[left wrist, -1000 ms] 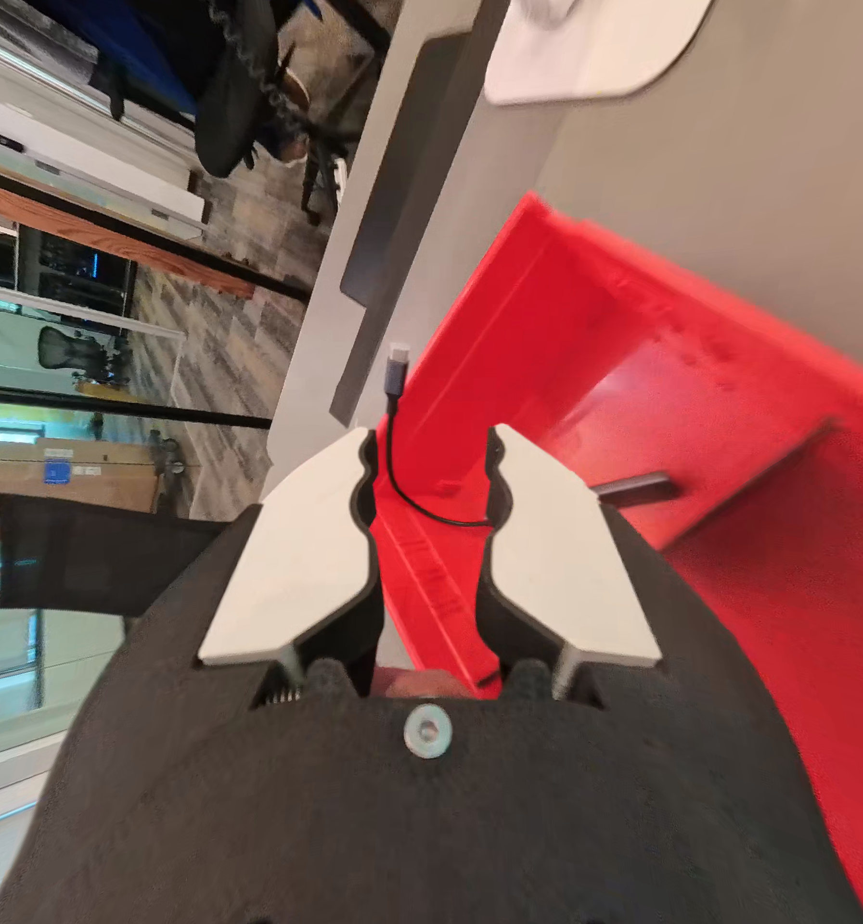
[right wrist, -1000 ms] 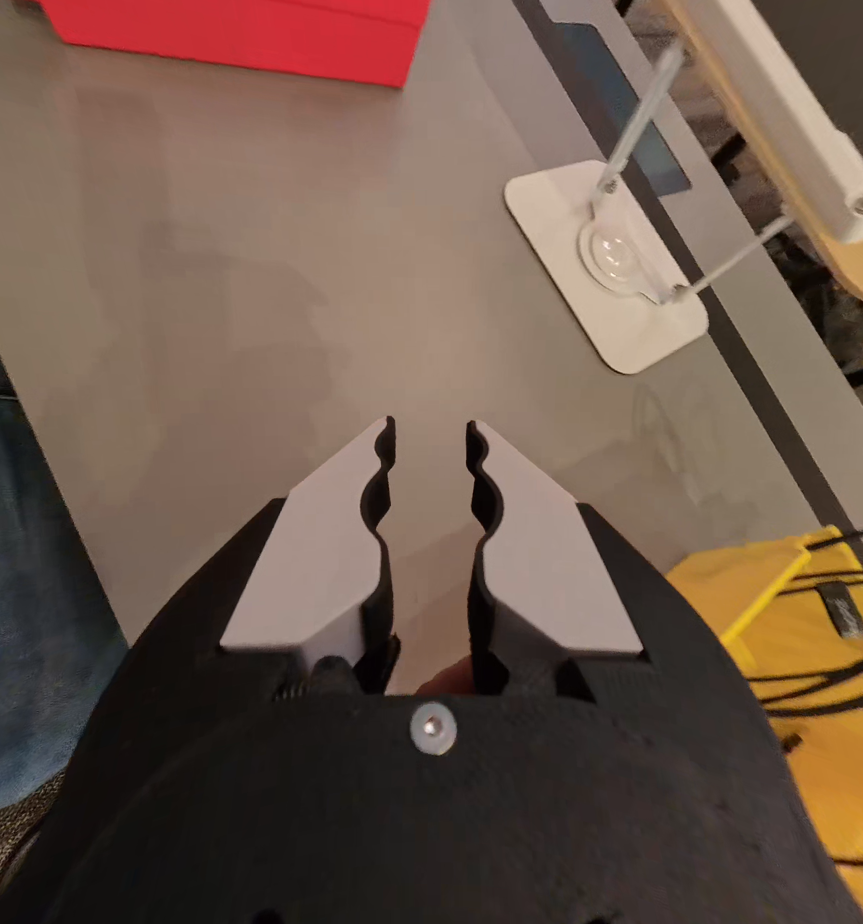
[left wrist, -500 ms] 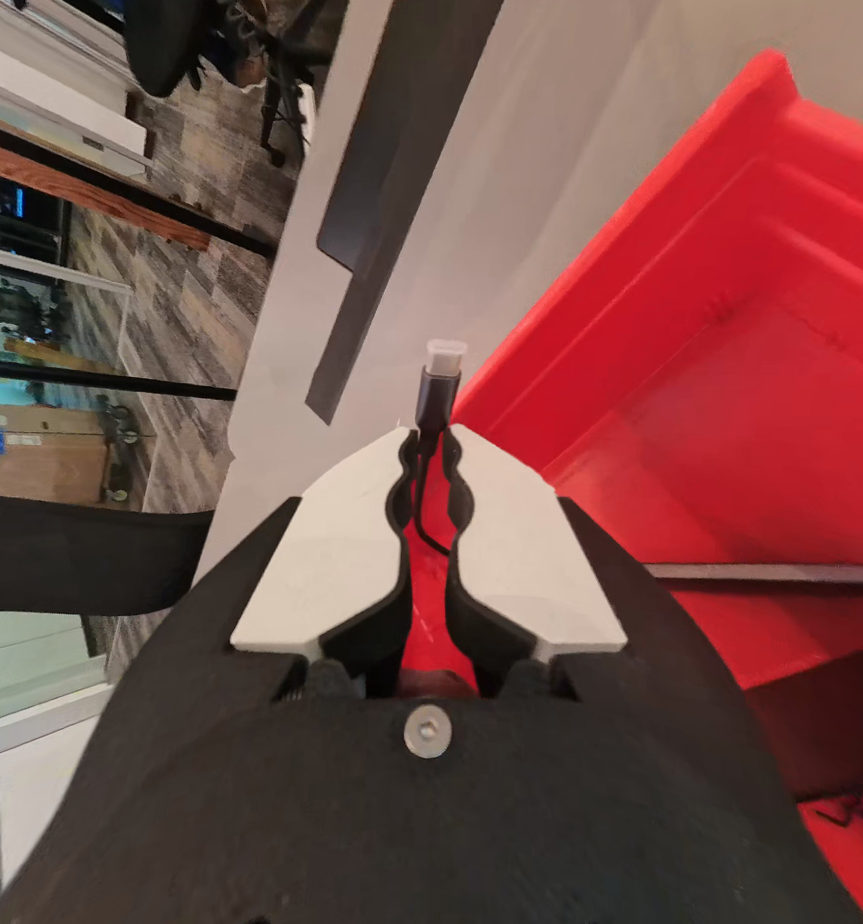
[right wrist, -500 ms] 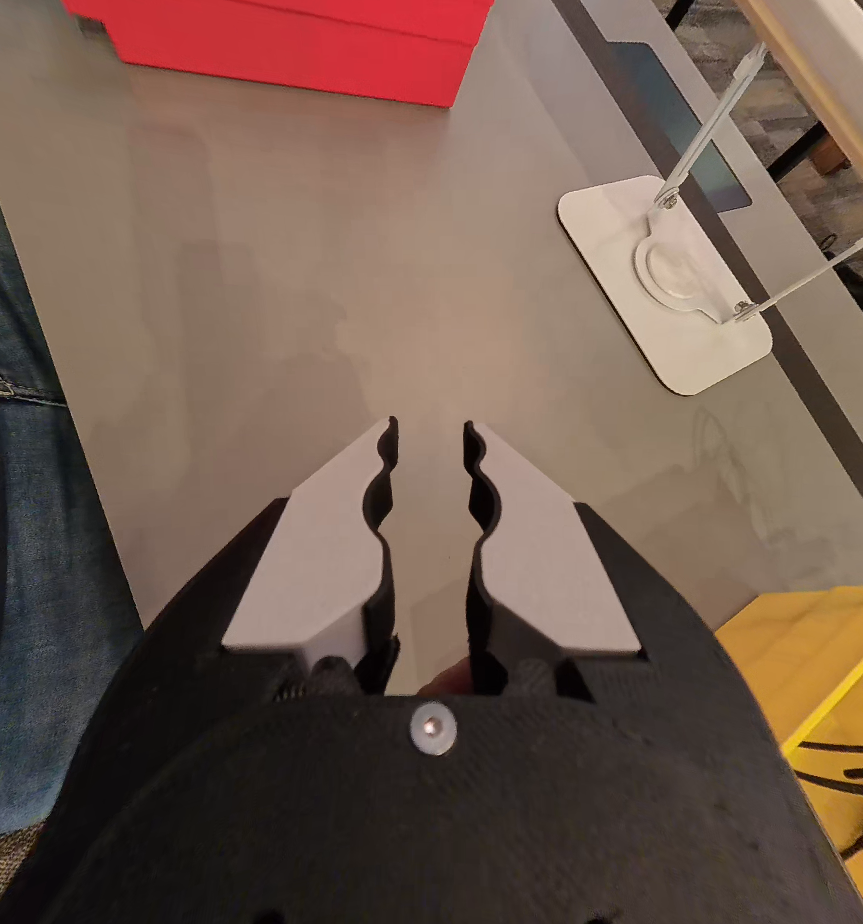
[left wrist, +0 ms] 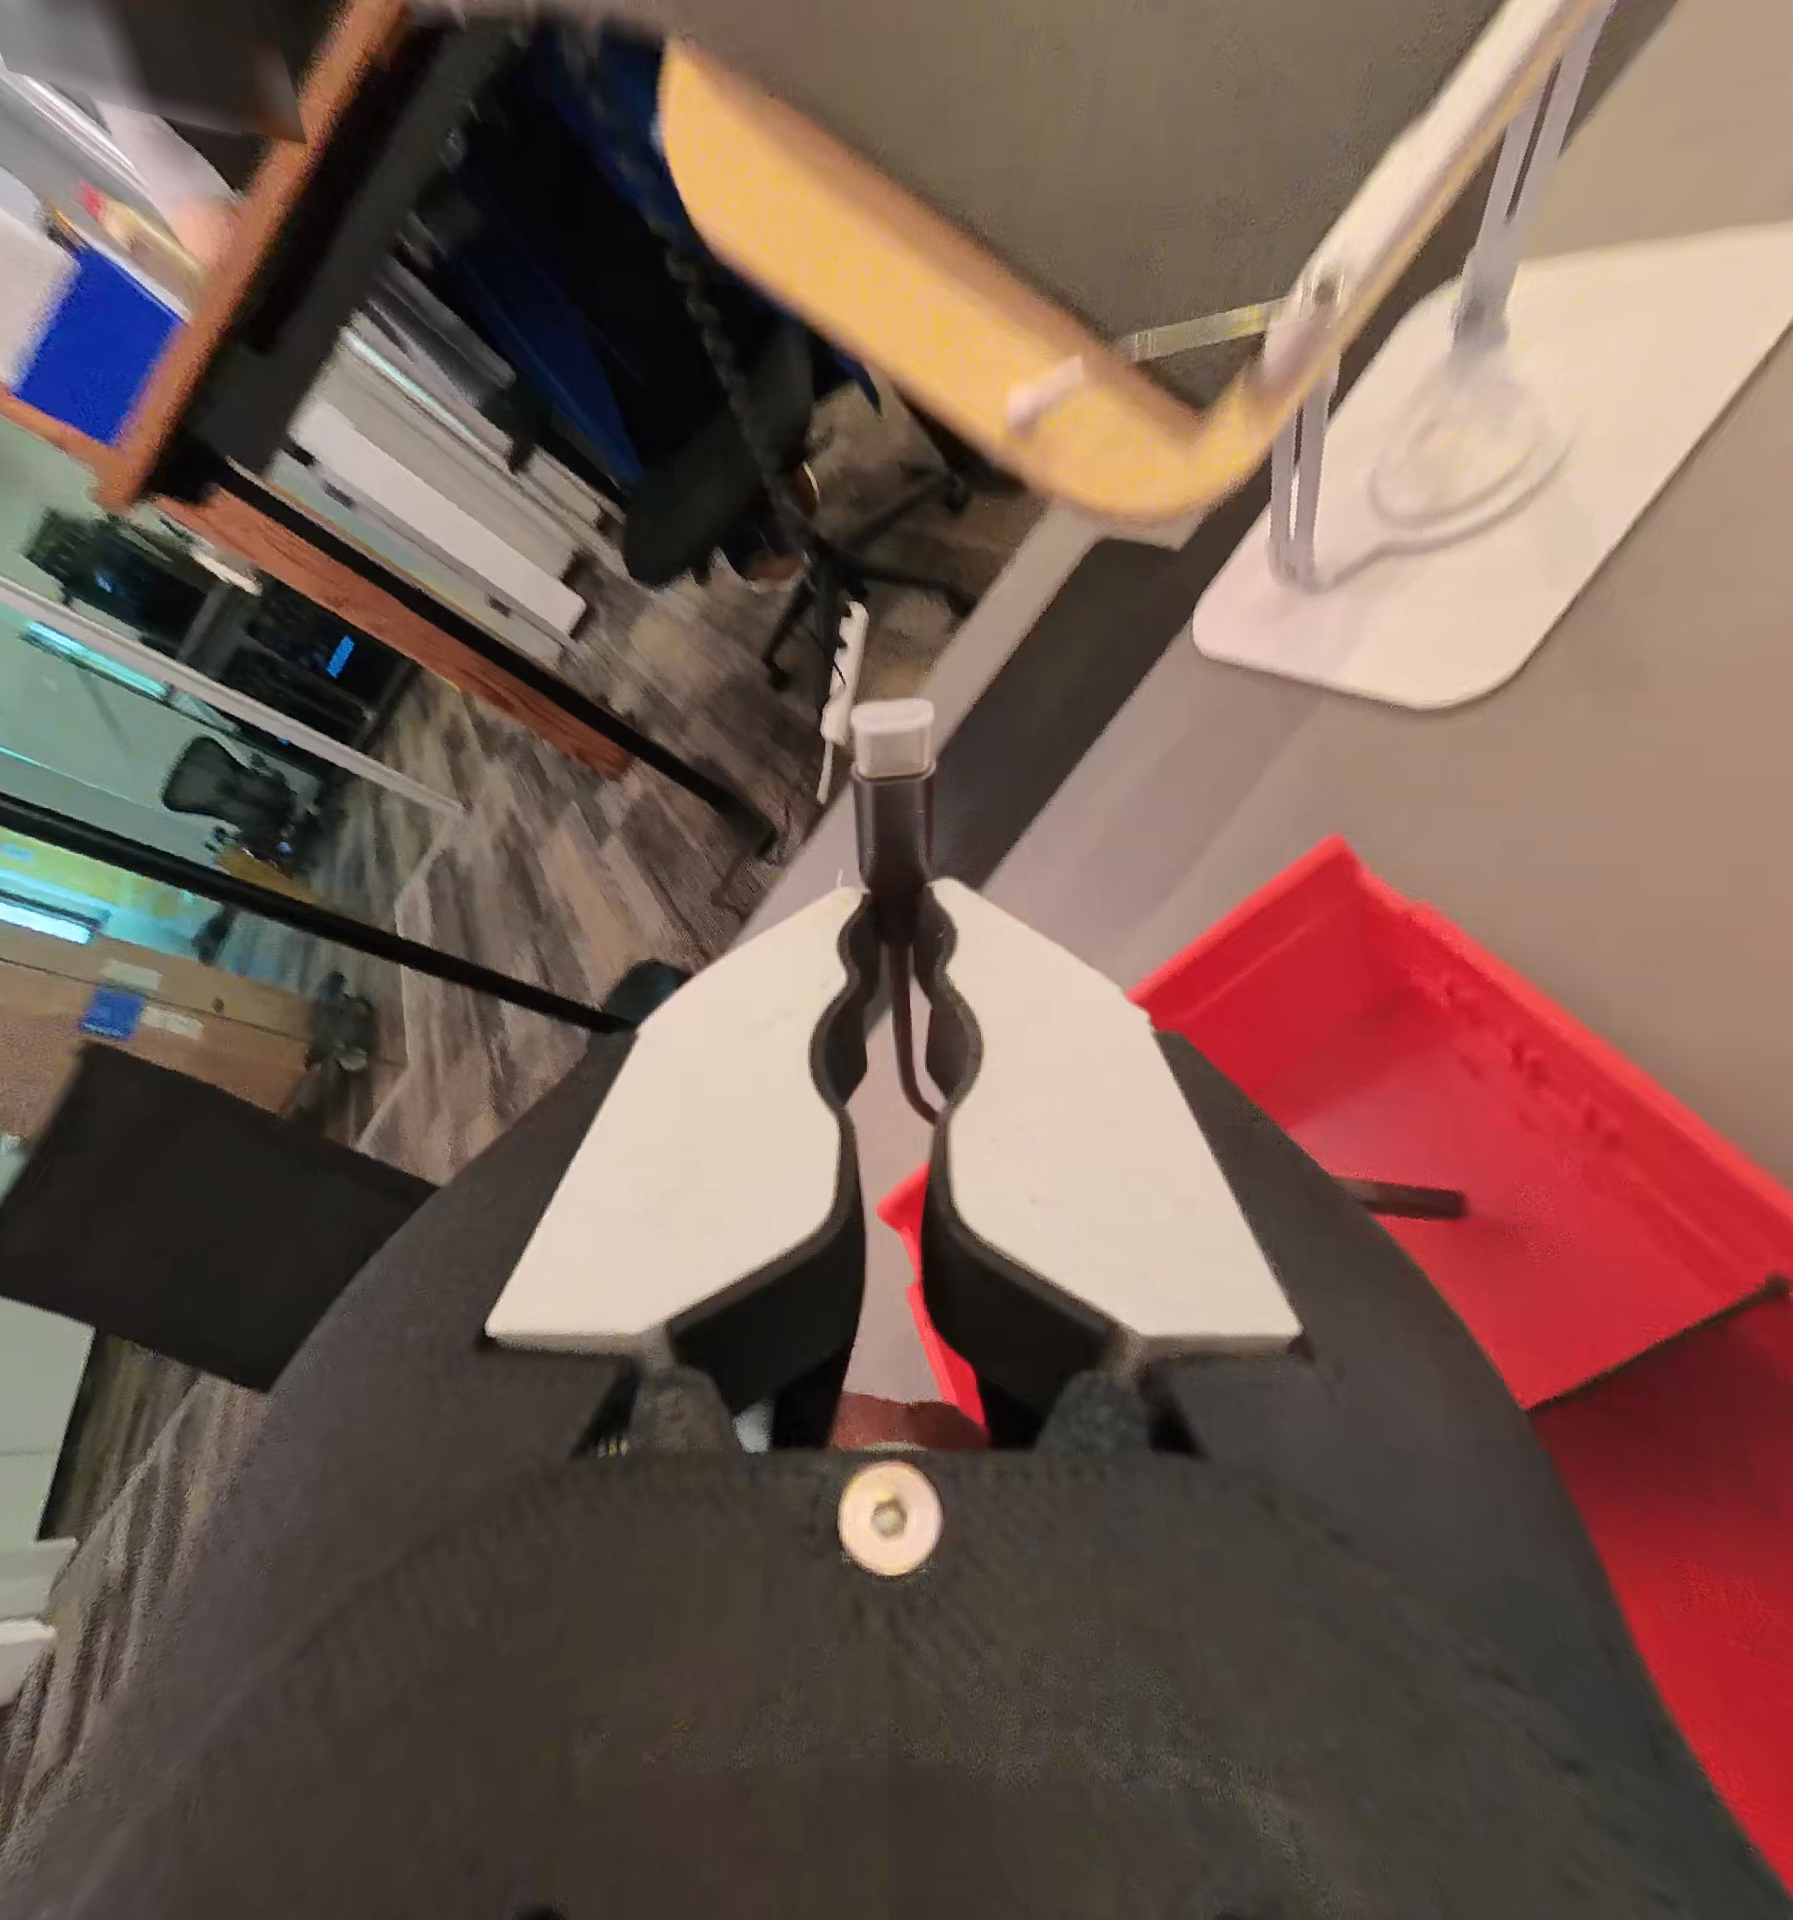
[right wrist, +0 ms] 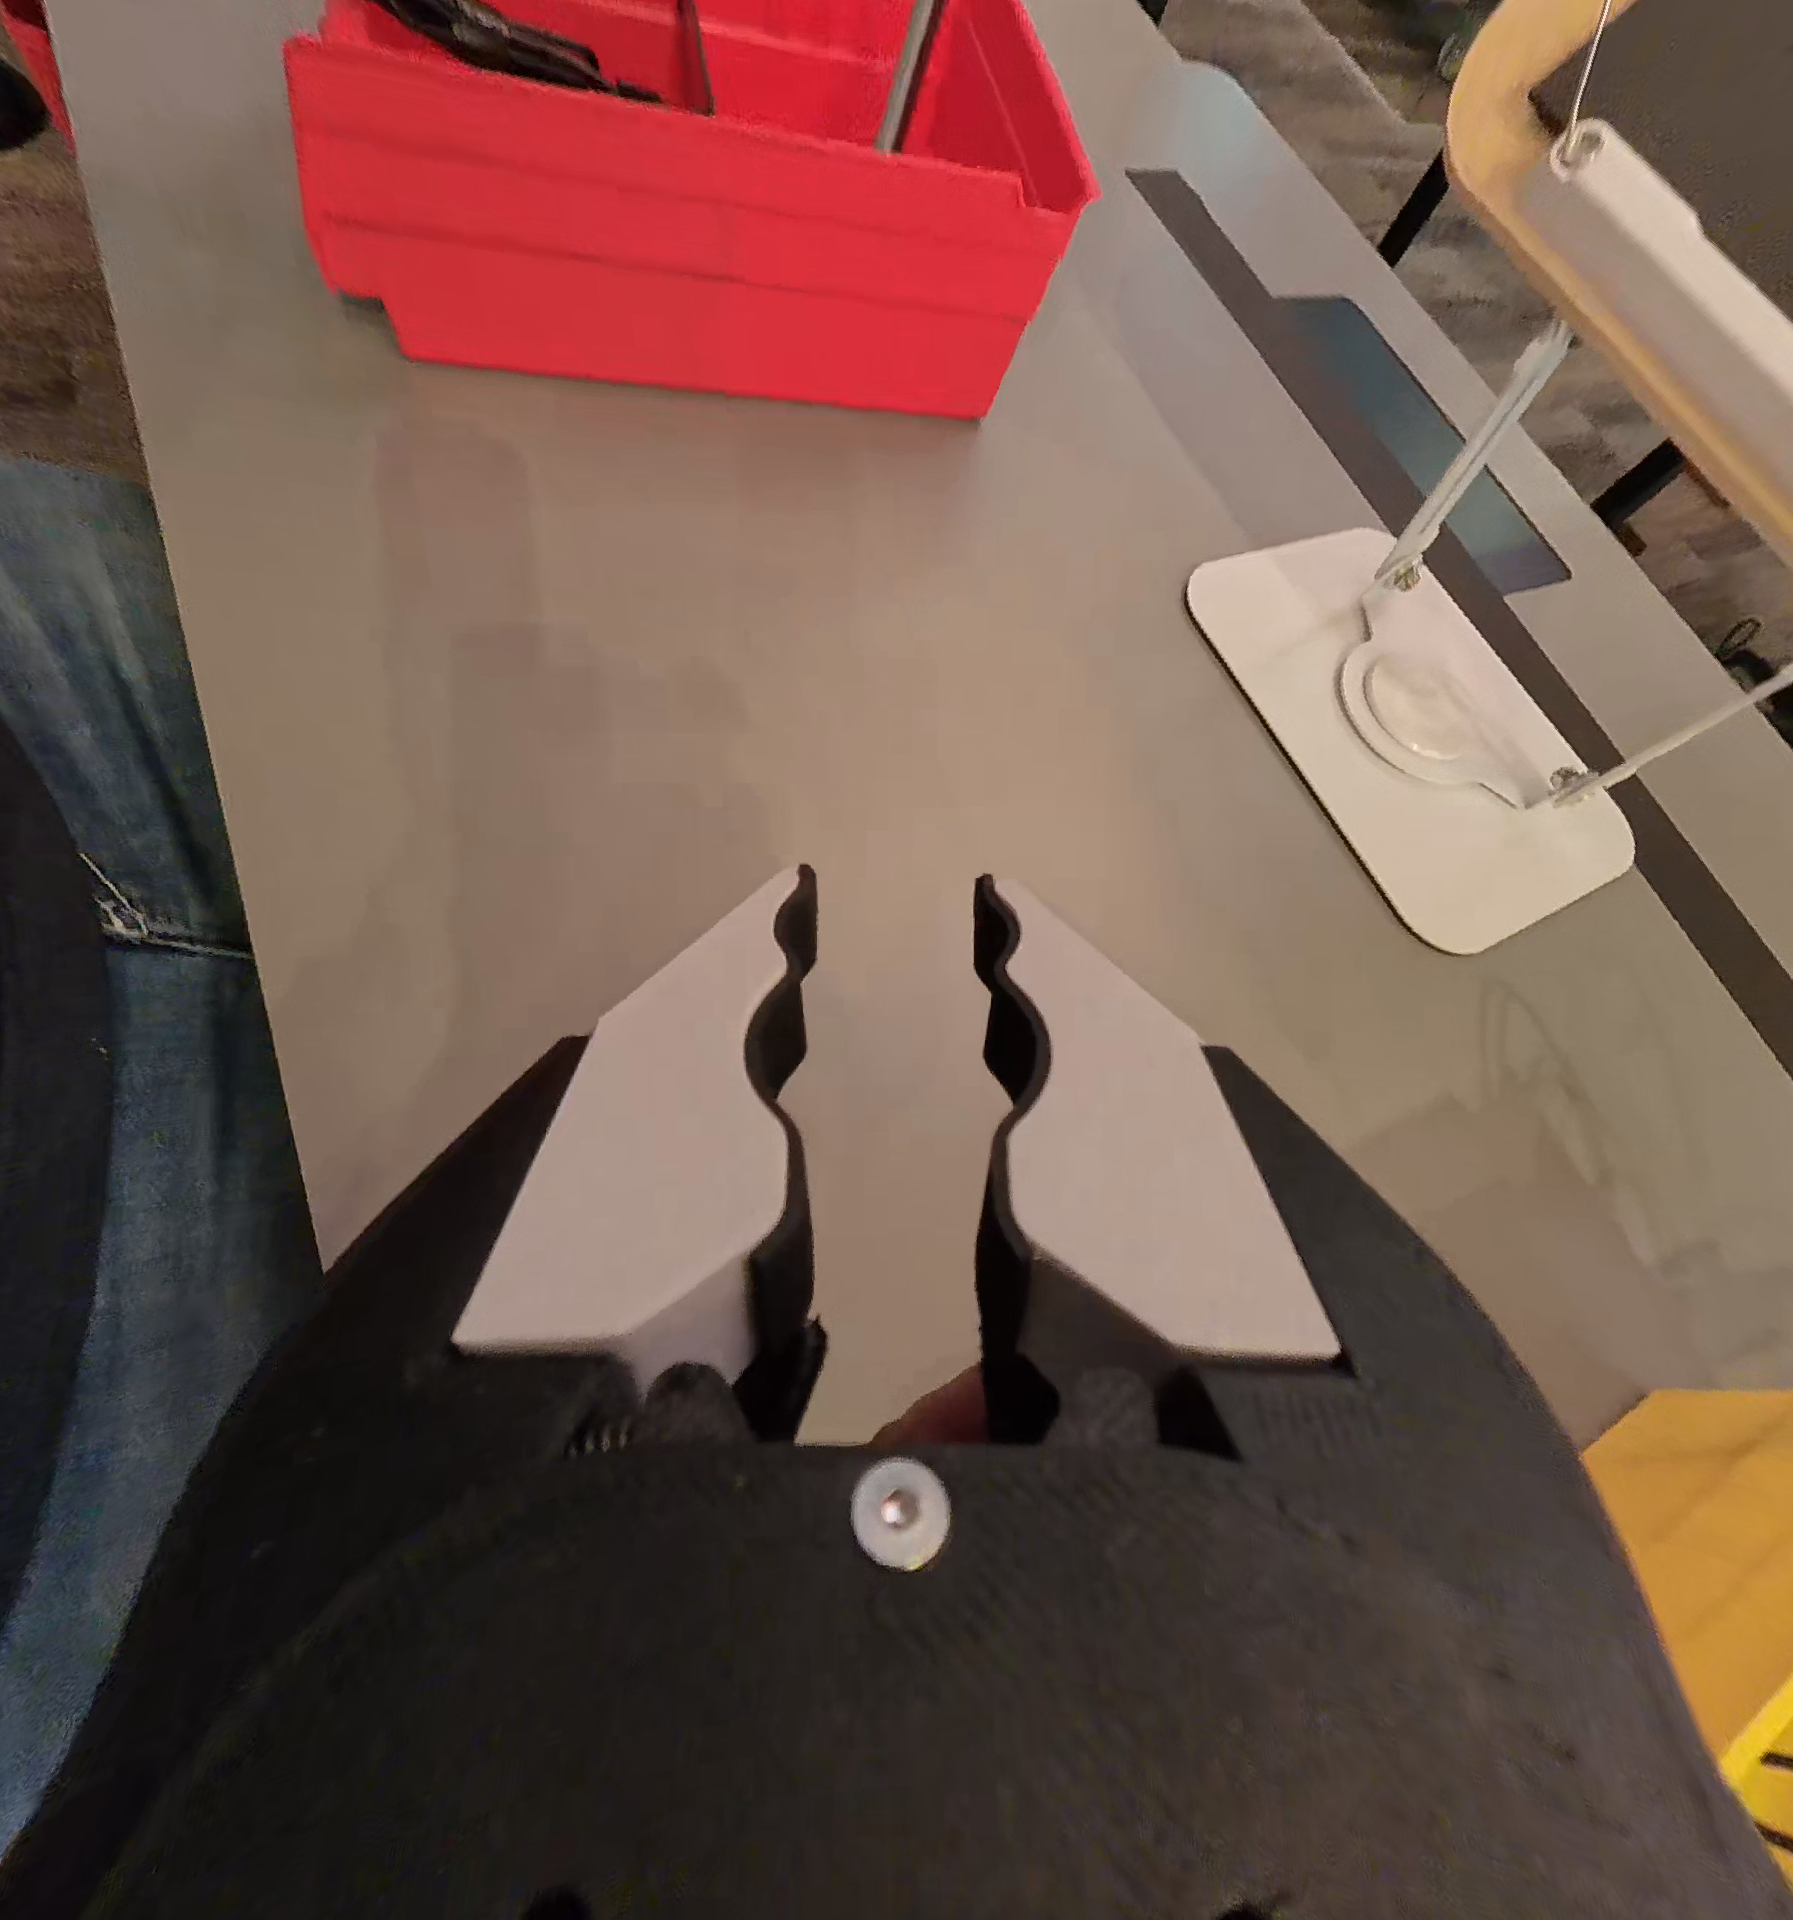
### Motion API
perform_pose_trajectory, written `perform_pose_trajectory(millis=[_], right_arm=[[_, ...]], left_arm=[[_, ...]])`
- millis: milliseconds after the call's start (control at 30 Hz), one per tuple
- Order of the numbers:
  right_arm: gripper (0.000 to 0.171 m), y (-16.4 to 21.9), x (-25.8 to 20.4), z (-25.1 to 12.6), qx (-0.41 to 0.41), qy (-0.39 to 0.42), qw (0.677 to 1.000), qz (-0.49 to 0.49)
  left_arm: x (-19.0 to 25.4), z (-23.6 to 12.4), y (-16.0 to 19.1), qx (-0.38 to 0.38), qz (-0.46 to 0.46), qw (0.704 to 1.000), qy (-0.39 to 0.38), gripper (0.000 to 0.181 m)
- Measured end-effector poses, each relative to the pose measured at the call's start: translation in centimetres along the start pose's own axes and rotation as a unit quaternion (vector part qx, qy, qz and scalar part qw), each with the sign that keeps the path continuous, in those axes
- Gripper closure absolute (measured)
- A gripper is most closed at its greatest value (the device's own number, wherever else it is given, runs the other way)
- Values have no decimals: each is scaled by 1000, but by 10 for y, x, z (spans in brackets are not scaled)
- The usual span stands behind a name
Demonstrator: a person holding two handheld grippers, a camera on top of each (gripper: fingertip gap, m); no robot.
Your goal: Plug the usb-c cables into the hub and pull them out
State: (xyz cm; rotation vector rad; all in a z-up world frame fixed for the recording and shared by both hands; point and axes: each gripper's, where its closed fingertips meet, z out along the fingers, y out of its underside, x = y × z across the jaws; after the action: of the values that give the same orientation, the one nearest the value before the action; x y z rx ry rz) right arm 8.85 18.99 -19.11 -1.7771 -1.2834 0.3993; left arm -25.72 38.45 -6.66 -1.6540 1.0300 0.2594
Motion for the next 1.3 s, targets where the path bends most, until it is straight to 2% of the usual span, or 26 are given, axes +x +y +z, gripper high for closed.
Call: perform_pose_trajectory(millis=[167,300,533,700,767,867,1033,1133,1300], right_arm=[[137,-33,-4,4,57,-15,998,14],[133,-64,-3,10,105,-31,993,35],[116,-81,2,27,126,-44,989,58],[104,-72,15,37,131,-32,987,82],[104,-64,16,42,128,-50,986,93],[112,-52,12,48,136,-97,977,134],[151,-47,-4,39,188,-223,933,209],[154,-44,-10,36,204,-255,918,224],[157,-22,-5,51,150,-223,935,233]], left_arm=[[8,-37,-87,91,16,996,-3,175],[56,-53,-142,159,12,986,51,175],[152,-53,-192,233,-4,962,143,175],[189,-56,-223,283,-44,936,205,175],[199,-59,-235,303,-60,923,231,175],[213,-66,-249,331,-89,899,273,175],[225,-67,-258,352,-94,882,298,175],[222,-59,-250,340,-98,887,298,175],[221,-34,-213,293,-142,895,304,175]])
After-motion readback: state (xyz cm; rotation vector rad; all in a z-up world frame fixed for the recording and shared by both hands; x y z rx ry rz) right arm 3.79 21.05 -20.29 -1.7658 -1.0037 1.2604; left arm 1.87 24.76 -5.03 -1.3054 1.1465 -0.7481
